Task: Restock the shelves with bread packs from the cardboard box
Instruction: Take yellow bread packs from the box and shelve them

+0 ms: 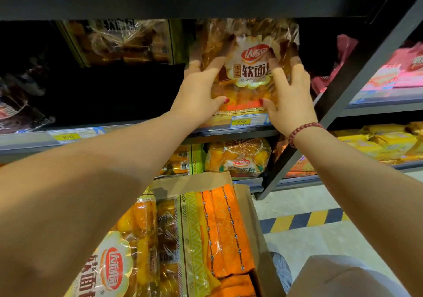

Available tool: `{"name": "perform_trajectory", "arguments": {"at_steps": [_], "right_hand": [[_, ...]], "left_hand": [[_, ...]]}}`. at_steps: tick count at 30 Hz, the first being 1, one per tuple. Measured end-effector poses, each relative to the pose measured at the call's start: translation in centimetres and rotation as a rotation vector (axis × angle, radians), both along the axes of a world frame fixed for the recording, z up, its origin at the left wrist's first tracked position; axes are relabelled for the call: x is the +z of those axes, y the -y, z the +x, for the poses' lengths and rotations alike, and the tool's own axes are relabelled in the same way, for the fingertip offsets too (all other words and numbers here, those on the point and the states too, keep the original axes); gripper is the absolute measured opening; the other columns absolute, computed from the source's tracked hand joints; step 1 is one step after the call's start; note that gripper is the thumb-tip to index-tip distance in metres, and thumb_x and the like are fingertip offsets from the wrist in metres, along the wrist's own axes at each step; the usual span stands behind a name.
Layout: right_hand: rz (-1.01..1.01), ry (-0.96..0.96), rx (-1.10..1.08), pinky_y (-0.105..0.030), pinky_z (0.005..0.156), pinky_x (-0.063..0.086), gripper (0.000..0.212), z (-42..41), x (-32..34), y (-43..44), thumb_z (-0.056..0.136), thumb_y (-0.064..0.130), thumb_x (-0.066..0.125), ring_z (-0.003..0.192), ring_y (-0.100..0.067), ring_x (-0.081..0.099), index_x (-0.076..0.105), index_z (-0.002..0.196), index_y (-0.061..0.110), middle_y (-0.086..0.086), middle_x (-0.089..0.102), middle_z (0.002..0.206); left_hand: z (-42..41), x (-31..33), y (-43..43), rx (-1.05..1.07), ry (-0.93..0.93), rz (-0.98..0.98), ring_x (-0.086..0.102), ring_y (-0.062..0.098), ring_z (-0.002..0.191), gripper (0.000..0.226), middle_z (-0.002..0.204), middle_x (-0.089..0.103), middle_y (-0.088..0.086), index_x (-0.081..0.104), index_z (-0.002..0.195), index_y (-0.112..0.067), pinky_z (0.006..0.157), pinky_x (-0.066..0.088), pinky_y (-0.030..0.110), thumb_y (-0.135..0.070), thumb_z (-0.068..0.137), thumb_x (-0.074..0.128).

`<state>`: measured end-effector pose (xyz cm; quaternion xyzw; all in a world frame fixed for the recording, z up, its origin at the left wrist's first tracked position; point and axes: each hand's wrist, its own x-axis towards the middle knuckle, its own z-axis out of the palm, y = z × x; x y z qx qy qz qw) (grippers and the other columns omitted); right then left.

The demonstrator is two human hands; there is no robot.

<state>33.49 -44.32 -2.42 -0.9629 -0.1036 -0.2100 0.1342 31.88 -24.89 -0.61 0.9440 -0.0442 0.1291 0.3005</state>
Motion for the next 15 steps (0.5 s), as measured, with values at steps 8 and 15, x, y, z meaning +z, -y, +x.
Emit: {"name": "perform_trajectory", "arguments": {"at_steps": [8, 15], "right_hand": [[-0.001, -0.033, -0.018, -0.045, 0.097, 0.043, 0.074, -2.4, 0.1, -0.3, 0.085, 0.014, 0.066, 0.132, -0.034, 0.031, 0.025, 0.146, 0.024, -0.012, 0.020, 0.152], [-0.053, -0.050, 0.108, -0.045, 0.102, 0.036, 0.061, -8.9, 0.2, -3.4, 0.084, 0.027, 0.066, 0.127, -0.030, 0.041, 0.041, 0.139, 0.018, -0.009, 0.045, 0.139]], "left_hand": [[-1.6, 1.2, -1.5, -0.046, -0.063, 0.193, 0.018, 0.036, 0.147, 0.086, 0.160, 0.012, 0.015, 0.020, 0.153, -0.034, 0.111, 0.036, 0.046, -0.023, 0.086, 0.073], [-8.4, 1.3, -7.3, -0.093, -0.033, 0.315, 0.022, 0.028, 0.145, 0.073, 0.155, 0.031, 0.010, 0.035, 0.151, -0.021, 0.113, 0.034, 0.045, -0.026, 0.087, 0.070]]}}
